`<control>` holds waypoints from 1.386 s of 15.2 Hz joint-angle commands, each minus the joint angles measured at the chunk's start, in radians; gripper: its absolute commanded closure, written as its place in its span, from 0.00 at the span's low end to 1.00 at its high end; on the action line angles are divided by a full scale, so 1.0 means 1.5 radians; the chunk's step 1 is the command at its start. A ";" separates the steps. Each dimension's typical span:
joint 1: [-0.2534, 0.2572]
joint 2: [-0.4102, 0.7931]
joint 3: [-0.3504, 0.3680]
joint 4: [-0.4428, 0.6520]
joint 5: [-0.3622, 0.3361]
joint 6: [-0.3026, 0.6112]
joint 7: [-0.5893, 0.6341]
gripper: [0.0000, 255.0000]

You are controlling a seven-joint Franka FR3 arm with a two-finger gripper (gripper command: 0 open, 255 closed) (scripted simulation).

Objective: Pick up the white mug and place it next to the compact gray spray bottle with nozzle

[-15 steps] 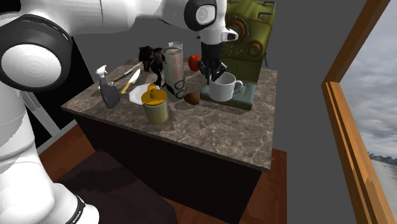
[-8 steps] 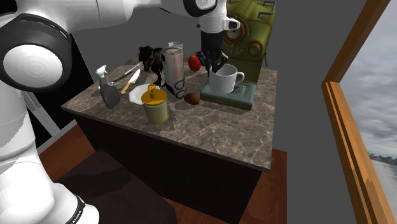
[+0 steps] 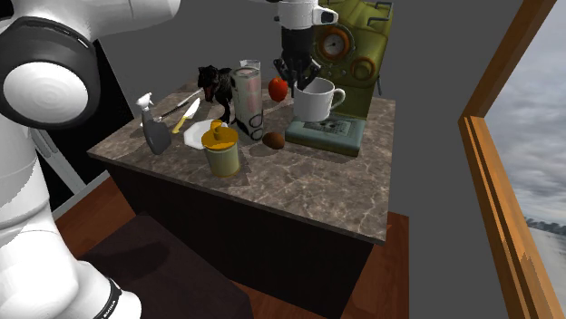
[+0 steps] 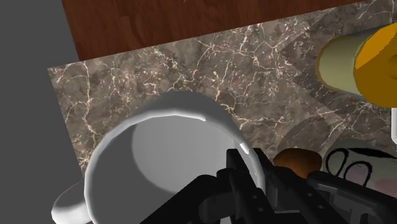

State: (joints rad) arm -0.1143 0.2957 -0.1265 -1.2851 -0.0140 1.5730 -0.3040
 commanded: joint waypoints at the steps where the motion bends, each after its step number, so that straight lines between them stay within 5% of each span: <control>1: 0.019 -0.036 0.008 -0.051 -0.006 0.015 0.026 1.00; 10: 0.096 -0.156 0.061 -0.209 -0.021 0.047 0.156 1.00; 21: 0.180 -0.225 0.144 -0.291 -0.017 0.052 0.324 1.00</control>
State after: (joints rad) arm 0.1454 -0.0406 0.0791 -1.7161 -0.0401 1.6476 0.1578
